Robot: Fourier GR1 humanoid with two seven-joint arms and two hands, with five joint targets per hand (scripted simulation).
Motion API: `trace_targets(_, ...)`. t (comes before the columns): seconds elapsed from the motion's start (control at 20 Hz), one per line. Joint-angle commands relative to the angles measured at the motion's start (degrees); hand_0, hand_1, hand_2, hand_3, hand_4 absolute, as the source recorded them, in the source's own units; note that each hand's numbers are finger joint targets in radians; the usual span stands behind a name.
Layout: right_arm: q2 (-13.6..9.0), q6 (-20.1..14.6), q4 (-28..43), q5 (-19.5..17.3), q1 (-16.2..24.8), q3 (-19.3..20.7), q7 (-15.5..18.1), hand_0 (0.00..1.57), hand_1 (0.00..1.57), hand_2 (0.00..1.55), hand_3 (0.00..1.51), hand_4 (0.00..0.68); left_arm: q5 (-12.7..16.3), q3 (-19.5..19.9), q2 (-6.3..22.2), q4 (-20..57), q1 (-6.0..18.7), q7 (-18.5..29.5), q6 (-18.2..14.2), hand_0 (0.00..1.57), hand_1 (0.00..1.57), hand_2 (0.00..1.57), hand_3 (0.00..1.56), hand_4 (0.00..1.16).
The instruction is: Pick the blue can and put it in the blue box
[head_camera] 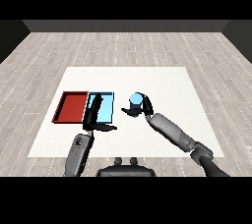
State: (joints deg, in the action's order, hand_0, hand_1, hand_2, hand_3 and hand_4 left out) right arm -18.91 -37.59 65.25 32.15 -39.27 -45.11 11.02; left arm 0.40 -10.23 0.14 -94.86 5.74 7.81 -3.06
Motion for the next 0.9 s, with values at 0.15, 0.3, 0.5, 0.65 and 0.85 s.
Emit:
trace_targets(0.15,1.2,0.3,7.3,-7.1,2.2,3.9,-5.4,1.50,1.50,1.47,1.40,0.590,2.1,-5.8,-0.1,5.1,7.1,-1.7,-8.5,0.00,0.00,0.00,0.00,0.00)
trace_targets(0.3,-1.9,1.7,11.8,-9.9,2.8,6.9,-7.1,1.50,1.50,1.47,1.40,0.596,1.4,-1.0,0.5,4.4,7.6,-2.4,-1.9,0.00,0.00,0.00,0.00,0.00)
trace_targets(0.5,-1.1,6.4,10.6,-11.9,6.7,10.2,-3.0,1.50,1.50,1.46,1.39,0.601,2.8,-8.4,-0.1,9.6,6.3,1.8,-7.7,0.00,0.00,0.00,0.00,0.00)
trace_targets(0.65,2.0,6.4,12.1,-16.1,3.8,12.0,-8.4,1.50,1.50,1.46,1.39,0.582,3.5,-6.3,-0.1,11.4,7.7,2.8,-6.2,0.00,0.00,0.00,0.00,0.00)
trace_targets(0.85,-1.4,4.8,21.2,-20.7,8.1,11.6,-14.0,1.45,1.45,1.44,1.37,0.588,5.7,-8.3,-0.1,12.8,11.3,0.5,-8.0,0.00,0.00,0.00,0.00,0.00)
